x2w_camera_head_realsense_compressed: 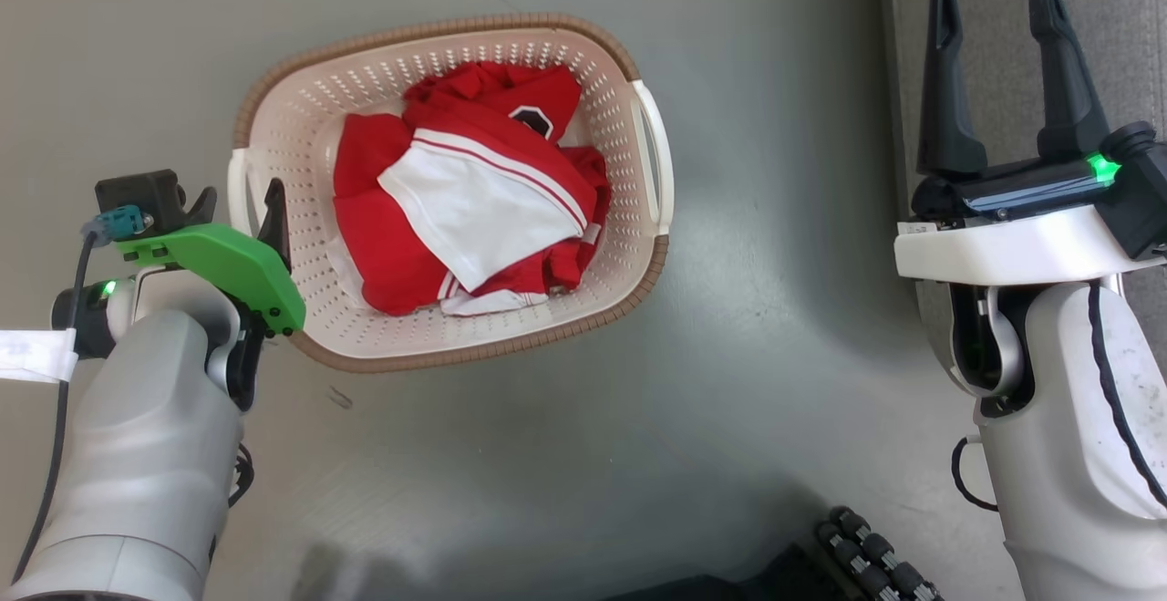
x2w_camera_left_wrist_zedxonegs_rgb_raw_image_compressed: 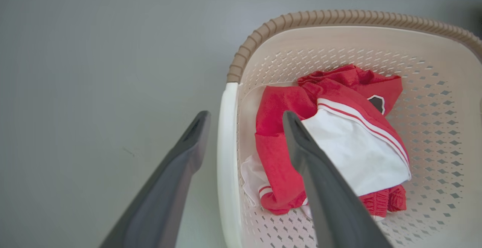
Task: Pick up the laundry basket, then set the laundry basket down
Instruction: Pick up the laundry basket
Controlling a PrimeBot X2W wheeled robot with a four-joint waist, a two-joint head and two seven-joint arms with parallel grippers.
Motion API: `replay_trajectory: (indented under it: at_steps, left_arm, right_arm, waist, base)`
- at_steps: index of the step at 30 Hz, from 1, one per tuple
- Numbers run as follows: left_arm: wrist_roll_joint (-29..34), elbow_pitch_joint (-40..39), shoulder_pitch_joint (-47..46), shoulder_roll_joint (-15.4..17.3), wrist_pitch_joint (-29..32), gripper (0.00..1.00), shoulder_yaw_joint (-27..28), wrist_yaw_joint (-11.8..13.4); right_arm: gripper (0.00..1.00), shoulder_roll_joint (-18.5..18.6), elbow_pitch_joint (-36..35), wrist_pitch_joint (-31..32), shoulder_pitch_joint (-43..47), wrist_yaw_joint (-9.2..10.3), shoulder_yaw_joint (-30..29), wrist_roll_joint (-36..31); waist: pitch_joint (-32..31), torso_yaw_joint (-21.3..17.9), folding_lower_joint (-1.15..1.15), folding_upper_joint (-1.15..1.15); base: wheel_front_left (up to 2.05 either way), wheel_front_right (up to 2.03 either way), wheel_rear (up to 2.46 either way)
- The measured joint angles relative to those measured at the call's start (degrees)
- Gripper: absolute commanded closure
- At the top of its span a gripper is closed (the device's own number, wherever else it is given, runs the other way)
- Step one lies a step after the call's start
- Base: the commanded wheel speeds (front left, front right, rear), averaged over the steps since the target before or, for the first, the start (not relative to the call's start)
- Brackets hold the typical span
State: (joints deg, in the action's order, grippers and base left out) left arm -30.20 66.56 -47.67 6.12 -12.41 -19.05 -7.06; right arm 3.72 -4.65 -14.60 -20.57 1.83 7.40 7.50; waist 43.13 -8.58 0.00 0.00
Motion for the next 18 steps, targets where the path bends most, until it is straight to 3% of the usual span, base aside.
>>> replay_trajectory:
  at_steps: [9,18]
  left_arm:
    - [0.37,-3.15,2.28,-1.15,-1.86,0.00,-0.71,-0.04]
    - [4.19,-13.23,4.48,-0.55,-2.08,0.00,-1.35,0.10]
  right_arm:
    - [0.00,-0.01,4.23,-0.01,1.13,-0.31,-1.18,0.01]
    - [0.00,-0.01,8.89,0.00,3.22,-0.82,-1.81,0.02]
  waist:
    - [-4.95,1.26,0.00,0.00]
    - [-11.47,2.62,0.00,0.00]
  base:
    - [0.00,0.00,0.00]
    - [0.00,0.00,0.00]
